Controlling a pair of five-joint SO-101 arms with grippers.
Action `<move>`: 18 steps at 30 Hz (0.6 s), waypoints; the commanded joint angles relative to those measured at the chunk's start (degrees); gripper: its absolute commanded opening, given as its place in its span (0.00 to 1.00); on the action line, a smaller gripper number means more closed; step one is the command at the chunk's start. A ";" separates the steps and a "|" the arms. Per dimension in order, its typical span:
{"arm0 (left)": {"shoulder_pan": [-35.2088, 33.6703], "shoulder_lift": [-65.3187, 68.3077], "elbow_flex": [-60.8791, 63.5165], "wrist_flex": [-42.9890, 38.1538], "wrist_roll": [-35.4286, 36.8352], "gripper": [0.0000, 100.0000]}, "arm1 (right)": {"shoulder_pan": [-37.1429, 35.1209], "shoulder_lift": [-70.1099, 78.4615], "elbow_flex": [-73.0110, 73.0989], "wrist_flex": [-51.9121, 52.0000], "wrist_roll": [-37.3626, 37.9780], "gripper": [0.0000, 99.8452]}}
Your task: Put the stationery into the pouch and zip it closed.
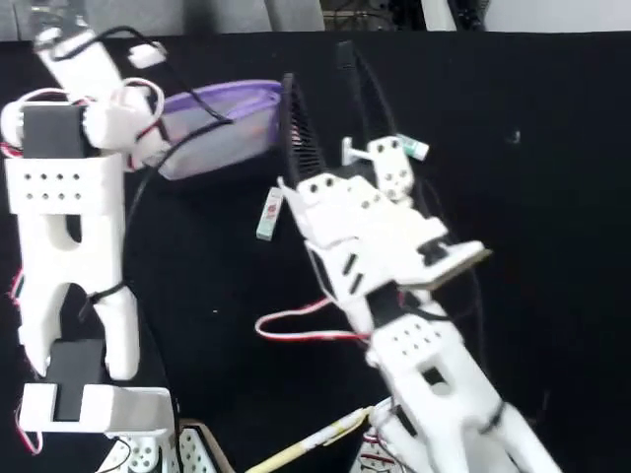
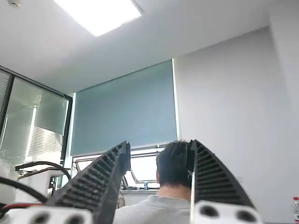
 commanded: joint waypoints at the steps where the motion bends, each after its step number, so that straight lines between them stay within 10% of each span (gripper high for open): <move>1: -5.41 -2.46 -1.98 -3.34 0.62 0.03 | 2.02 -6.11 -7.60 18.55 -0.62 0.20; 18: -12.00 -2.20 -1.80 -3.34 0.62 0.03 | 5.63 -5.05 -39.60 83.34 1.41 0.19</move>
